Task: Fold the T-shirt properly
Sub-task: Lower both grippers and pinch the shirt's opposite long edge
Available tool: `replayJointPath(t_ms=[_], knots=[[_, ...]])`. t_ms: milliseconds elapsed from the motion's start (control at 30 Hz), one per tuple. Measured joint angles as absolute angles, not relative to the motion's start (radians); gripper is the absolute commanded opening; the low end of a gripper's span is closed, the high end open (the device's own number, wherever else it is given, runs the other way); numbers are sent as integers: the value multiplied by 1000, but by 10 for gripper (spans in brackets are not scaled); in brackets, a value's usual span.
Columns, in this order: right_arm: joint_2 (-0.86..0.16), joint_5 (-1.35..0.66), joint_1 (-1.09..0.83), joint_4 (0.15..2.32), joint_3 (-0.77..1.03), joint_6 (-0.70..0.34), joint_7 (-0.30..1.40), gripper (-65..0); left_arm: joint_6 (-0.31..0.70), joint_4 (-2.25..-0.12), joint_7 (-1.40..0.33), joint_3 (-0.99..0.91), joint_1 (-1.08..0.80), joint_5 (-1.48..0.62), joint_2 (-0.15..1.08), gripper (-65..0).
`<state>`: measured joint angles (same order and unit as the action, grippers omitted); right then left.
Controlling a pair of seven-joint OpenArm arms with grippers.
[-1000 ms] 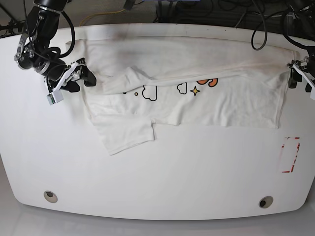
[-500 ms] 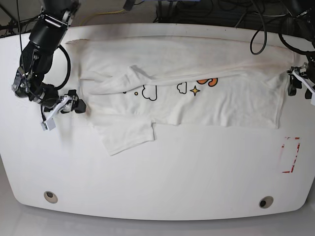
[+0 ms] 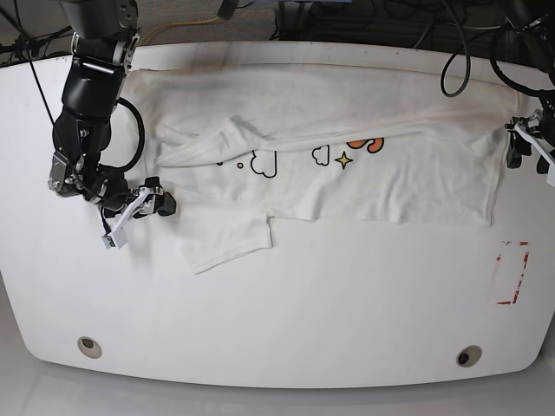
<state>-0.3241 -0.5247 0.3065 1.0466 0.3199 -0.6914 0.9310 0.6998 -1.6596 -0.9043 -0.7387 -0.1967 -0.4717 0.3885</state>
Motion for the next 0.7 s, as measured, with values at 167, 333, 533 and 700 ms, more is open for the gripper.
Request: replayJointPath(t_ms=[167, 333, 533, 700], knots=[[-270, -521, 315, 1039, 314, -691, 912, -222, 699, -1659, -912, -741, -166, -469, 389, -271], [-219, -524, 325, 1038, 312, -695, 899, -255, 664, -1659, -898, -736, -152, -475, 389, -268], [-208, -502, 336, 1032, 310, -696, 884, -495, 489, -1578, -913, -685, -70, -467, 391, -267], [-211, -501, 336, 1031, 310, -691, 874, -618, 332, -1470, -900, -678, 25, -480, 389, -231]])
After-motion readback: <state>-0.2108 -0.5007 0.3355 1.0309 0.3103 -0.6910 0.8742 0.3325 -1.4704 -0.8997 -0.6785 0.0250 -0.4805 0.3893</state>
